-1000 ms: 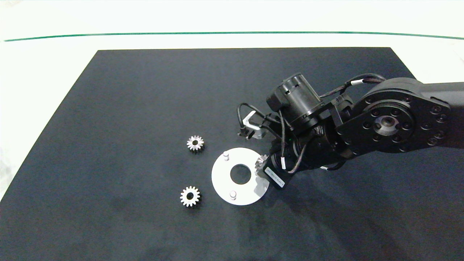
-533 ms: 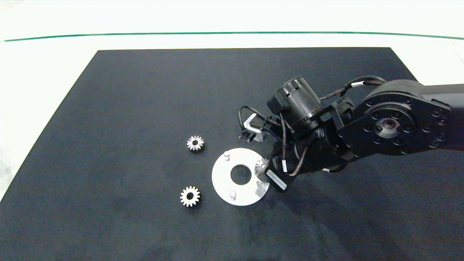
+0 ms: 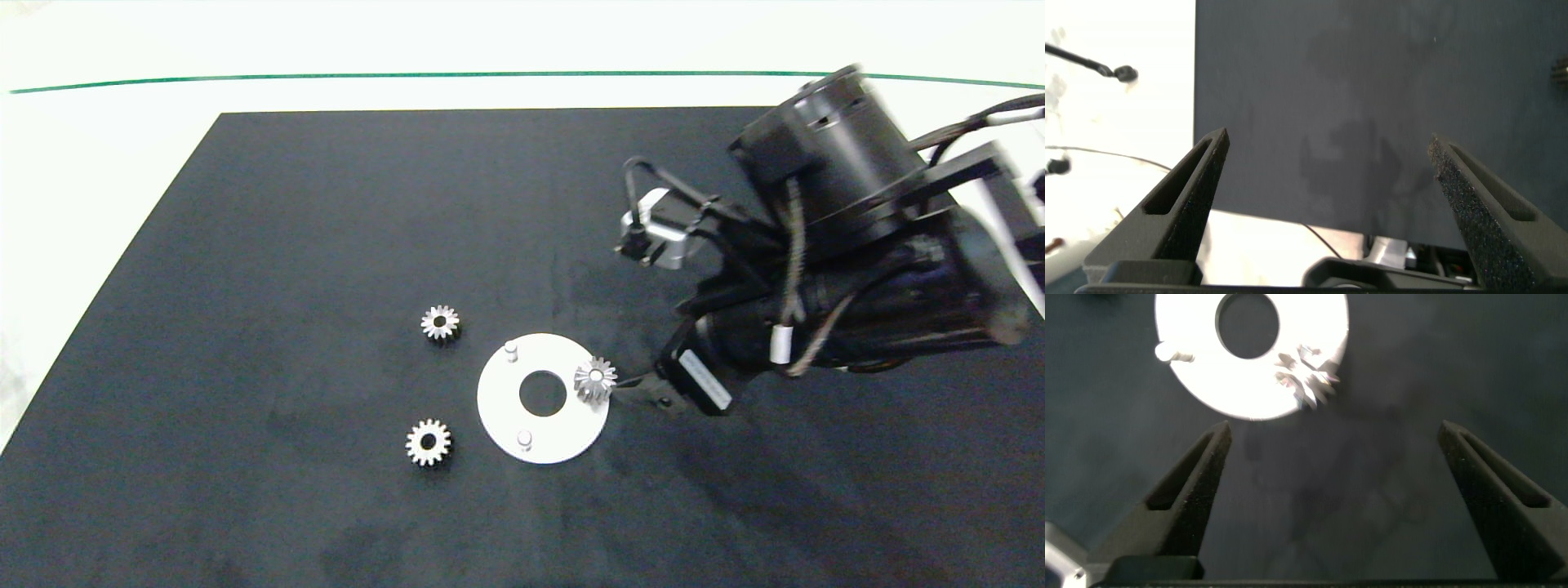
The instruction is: Install three planetary gears onto the carrier pins
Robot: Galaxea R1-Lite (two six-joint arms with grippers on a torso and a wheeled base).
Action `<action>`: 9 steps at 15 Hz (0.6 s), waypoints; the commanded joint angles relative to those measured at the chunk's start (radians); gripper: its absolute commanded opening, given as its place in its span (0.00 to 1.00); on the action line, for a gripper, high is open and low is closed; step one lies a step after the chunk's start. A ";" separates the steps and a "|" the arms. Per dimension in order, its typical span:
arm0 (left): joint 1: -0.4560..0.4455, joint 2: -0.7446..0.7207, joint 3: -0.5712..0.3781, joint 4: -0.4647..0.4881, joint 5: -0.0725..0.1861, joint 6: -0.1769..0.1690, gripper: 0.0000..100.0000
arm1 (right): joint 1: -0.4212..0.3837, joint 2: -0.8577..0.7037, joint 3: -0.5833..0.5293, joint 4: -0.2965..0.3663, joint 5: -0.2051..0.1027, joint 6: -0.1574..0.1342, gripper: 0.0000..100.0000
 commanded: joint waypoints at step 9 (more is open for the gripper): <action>-0.478 0.379 -0.086 -0.024 0.035 -0.025 1.00 | -0.292 -0.891 0.401 0.008 -0.002 0.054 1.00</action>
